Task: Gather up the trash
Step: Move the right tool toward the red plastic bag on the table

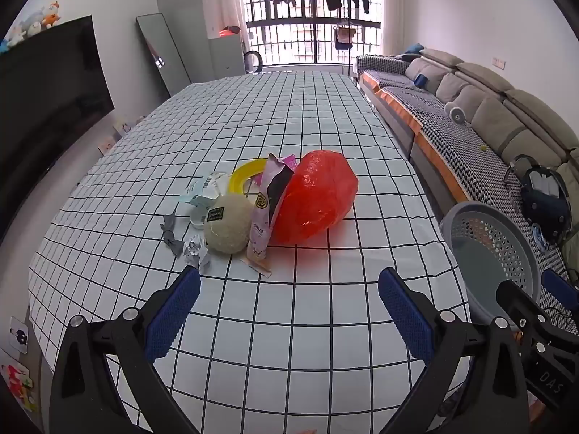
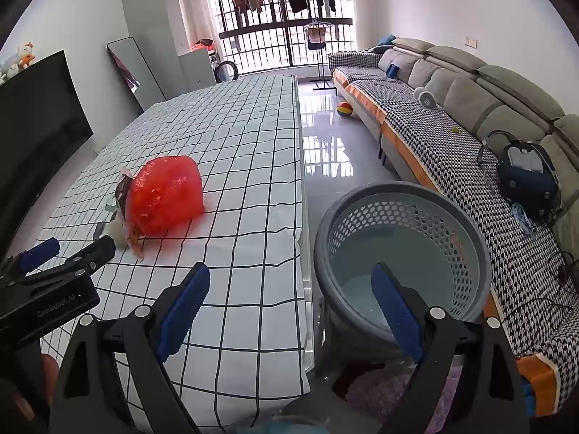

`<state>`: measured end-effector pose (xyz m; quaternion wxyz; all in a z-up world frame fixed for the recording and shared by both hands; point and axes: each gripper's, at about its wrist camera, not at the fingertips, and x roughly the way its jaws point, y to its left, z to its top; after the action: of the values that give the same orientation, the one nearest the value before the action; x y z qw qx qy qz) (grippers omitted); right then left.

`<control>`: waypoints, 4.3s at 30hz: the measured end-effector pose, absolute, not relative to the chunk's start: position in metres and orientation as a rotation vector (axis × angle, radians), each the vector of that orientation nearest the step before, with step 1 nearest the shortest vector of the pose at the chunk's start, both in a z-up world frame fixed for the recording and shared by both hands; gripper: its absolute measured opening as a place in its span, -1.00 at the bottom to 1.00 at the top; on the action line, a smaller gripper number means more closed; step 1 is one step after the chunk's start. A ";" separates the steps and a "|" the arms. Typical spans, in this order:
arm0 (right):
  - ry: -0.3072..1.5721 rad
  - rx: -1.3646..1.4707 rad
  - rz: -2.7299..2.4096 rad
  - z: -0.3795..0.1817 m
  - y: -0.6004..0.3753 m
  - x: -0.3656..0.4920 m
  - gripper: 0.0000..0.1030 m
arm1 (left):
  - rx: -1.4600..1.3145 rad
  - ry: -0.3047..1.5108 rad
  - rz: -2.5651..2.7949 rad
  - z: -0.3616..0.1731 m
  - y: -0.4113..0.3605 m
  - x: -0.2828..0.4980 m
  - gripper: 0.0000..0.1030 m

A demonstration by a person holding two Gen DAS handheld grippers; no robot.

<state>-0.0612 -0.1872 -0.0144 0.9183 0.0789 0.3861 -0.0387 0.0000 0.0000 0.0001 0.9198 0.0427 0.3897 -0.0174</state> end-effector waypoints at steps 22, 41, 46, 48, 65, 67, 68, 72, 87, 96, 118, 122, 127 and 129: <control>0.796 0.165 -0.081 -0.014 -0.189 -0.060 0.68 | 0.094 0.792 -0.031 0.001 0.002 0.000 0.88; 0.796 0.159 -0.085 -0.017 -0.188 -0.061 0.68 | 0.095 0.792 -0.028 0.001 0.003 0.000 0.88; 0.796 0.158 -0.085 -0.018 -0.187 -0.061 0.68 | 0.096 0.793 -0.028 0.000 0.003 0.000 0.88; 0.796 0.158 -0.086 -0.018 -0.187 -0.062 0.68 | 0.094 0.796 -0.028 -0.001 0.004 -0.001 0.88; 0.767 0.143 -0.069 -0.011 -0.171 -0.065 0.68 | 0.088 0.789 -0.010 -0.002 0.014 -0.009 0.88; 0.761 0.137 -0.063 -0.010 -0.168 -0.065 0.68 | 0.087 0.785 -0.002 -0.001 0.018 -0.010 0.88; 0.759 0.132 -0.061 -0.009 -0.165 -0.065 0.68 | 0.084 0.783 0.001 -0.001 0.021 -0.011 0.88; 0.753 0.120 -0.049 -0.008 -0.157 -0.064 0.68 | 0.080 0.777 0.014 -0.001 0.028 -0.013 0.88; 0.753 0.085 -0.027 -0.015 -0.132 -0.058 0.68 | 0.067 0.770 0.040 -0.009 0.052 -0.018 0.88; 0.756 0.072 -0.020 -0.019 -0.125 -0.058 0.68 | 0.058 0.772 0.050 -0.014 0.060 -0.020 0.88; 0.766 0.069 -0.004 -0.025 -0.118 -0.053 0.68 | 0.040 0.786 0.069 -0.021 0.076 -0.018 0.88; 0.778 0.078 0.024 -0.031 -0.115 -0.049 0.68 | 0.030 0.792 0.102 -0.026 0.088 -0.014 0.88; 0.799 0.092 0.084 -0.040 -0.105 -0.036 0.68 | 0.005 0.781 0.150 -0.026 0.112 -0.010 0.88; 0.806 0.090 0.108 -0.042 -0.098 -0.027 0.68 | -0.004 0.781 0.163 -0.027 0.121 -0.007 0.88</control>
<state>-0.0275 -0.0984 -0.0415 0.9176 0.0438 0.3916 0.0524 -0.0070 0.1206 -0.0267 0.9216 -0.0021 0.3800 0.0793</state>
